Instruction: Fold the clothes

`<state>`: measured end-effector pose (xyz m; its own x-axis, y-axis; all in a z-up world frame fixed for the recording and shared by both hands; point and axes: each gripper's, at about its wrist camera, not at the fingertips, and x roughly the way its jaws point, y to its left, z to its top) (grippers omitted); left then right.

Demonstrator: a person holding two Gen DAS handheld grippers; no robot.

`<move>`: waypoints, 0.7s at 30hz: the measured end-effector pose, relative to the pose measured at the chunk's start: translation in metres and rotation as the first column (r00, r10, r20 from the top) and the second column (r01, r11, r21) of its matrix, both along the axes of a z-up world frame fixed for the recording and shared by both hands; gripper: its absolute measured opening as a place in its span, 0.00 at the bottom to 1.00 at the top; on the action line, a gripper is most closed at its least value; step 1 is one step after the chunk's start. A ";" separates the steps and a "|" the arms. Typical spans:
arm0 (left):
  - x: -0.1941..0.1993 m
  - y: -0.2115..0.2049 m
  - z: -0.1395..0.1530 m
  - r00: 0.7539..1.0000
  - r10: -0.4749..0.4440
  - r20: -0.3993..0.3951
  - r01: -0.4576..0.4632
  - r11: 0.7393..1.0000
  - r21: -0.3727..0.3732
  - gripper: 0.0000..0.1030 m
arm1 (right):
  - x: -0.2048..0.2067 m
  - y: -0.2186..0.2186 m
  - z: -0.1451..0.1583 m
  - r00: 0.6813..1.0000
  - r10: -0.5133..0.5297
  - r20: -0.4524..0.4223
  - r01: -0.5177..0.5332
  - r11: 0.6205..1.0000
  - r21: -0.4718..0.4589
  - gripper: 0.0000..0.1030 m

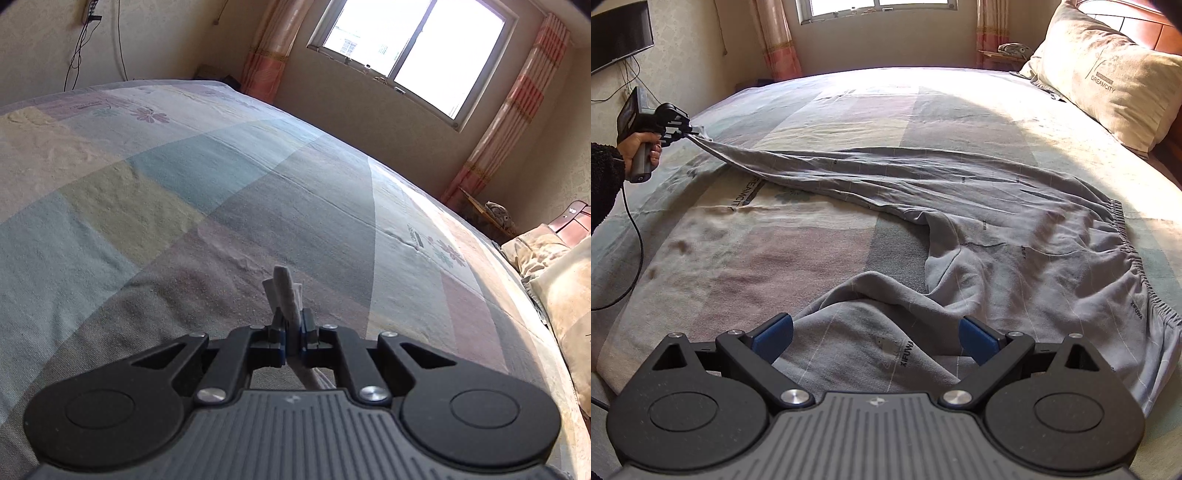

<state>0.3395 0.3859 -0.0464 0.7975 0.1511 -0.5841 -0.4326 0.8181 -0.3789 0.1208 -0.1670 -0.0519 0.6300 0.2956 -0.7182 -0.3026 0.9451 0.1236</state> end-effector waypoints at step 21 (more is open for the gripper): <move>-0.015 -0.015 0.016 0.975 -0.163 -0.151 0.185 0.971 0.149 0.27 | 0.001 0.015 0.006 0.998 0.055 0.014 -0.055 0.998 0.043 0.96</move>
